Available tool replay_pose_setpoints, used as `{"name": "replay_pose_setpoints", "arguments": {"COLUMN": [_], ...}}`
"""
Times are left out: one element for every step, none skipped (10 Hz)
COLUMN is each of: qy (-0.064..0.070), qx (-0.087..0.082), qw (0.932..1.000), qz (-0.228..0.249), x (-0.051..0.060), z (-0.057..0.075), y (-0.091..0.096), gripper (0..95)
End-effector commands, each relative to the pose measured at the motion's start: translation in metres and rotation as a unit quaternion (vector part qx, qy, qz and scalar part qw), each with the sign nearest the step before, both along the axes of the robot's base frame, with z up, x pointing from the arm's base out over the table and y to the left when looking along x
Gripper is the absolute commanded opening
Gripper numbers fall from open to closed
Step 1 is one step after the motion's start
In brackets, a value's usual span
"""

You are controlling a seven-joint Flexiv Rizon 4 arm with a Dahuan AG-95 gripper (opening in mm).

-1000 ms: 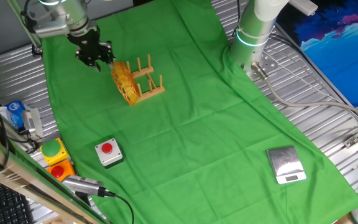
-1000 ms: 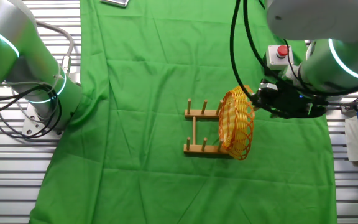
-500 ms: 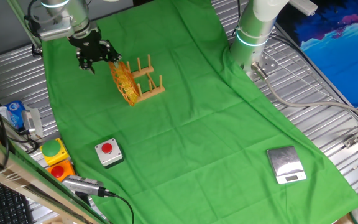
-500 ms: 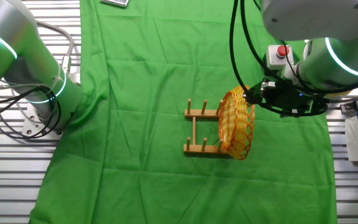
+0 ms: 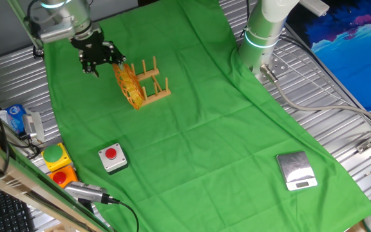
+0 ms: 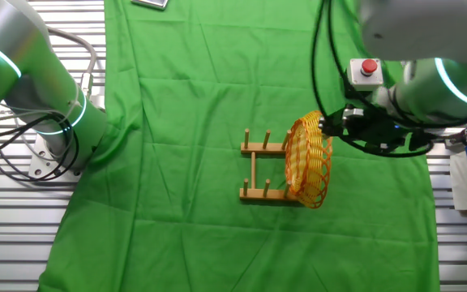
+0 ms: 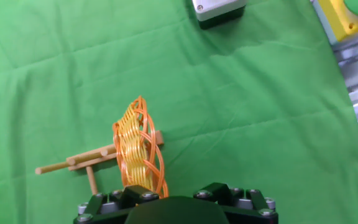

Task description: Take the dish off the dish rack

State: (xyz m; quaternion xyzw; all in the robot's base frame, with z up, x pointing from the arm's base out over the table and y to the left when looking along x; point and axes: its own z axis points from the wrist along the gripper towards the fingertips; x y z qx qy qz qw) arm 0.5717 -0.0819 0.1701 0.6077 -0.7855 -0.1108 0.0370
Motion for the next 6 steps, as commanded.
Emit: {"name": "replay_pose_setpoints", "arguments": {"qy": [0.001, 0.001, 0.001, 0.000, 0.000, 0.000], "qx": [0.002, 0.001, 0.000, -0.002, -0.003, -0.004], "qw": [1.0000, 1.0000, 1.0000, 1.0000, 1.0000, 1.0000], "qz": [0.004, 0.003, 0.002, 0.000, 0.000, -0.002], "x": [-0.003, -0.005, -0.007, -0.011, -0.013, -0.017], "z": [-0.001, -0.002, -0.003, -0.005, -0.006, -0.008], "y": [0.002, 0.002, 0.002, 0.002, 0.002, 0.003], "gripper": [76.0, 76.0, 76.0, 76.0, 76.0, 76.0]}}
